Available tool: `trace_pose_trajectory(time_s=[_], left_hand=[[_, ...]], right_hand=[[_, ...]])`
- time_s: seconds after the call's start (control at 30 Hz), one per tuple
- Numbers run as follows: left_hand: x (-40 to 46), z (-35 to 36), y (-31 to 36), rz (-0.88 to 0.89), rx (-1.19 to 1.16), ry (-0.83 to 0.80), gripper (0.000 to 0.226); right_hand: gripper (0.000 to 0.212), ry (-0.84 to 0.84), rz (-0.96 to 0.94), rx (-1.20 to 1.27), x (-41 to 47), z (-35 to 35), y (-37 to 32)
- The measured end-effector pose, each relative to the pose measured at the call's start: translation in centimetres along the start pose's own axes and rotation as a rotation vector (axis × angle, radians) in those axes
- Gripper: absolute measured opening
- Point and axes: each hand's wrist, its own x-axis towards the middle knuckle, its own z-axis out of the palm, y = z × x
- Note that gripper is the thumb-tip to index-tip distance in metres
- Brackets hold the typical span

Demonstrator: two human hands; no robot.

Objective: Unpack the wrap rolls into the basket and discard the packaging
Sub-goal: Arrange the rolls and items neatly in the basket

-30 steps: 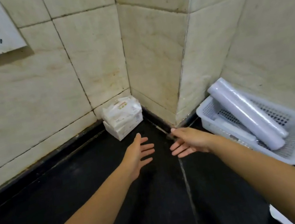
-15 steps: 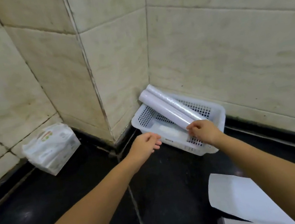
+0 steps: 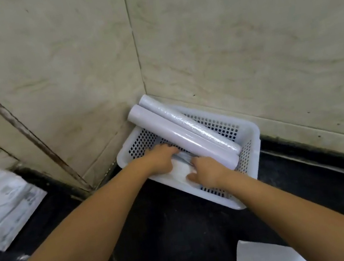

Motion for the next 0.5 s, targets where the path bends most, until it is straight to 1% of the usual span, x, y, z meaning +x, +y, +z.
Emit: trace_pose_trajectory(time_s=[0.07,0.13,0.23,0.3,0.37,0.43,0.5], left_hand=[[0.3,-0.3,-0.4,0.017,-0.022,-0.027,0.061],[0.5,-0.7,-0.9,0.025,-0.097,0.004,0.057],[1.3,-1.2,-1.5,0.014,-0.193,0.054,0.048],[1.9,-1.3,-1.7,0.017,-0.251,0.047,0.044],[2.2,-1.4,-1.7,0.021,-0.295,0.023,0.045],[2.3,-1.6,-2.0,0.016,-0.297,-0.015,0.051],[2.4,-1.5,-2.4,0.019,-0.255,-0.064,0.058]], right_hand=[[0.021,-0.072,0.021,0.138,0.3,-0.1,0.4],[0.022,-0.109,0.024,0.223,0.4,-0.3,0.6],[0.029,-0.045,-0.044,0.116,-0.1,-0.1,0.9],[0.026,0.003,-0.096,0.008,-0.4,0.2,1.0],[0.031,0.010,-0.121,-0.047,-0.8,0.1,1.0],[0.042,-0.013,-0.122,0.001,-1.4,-0.6,0.9],[0.049,-0.043,-0.095,0.072,-2.3,-2.0,0.9]])
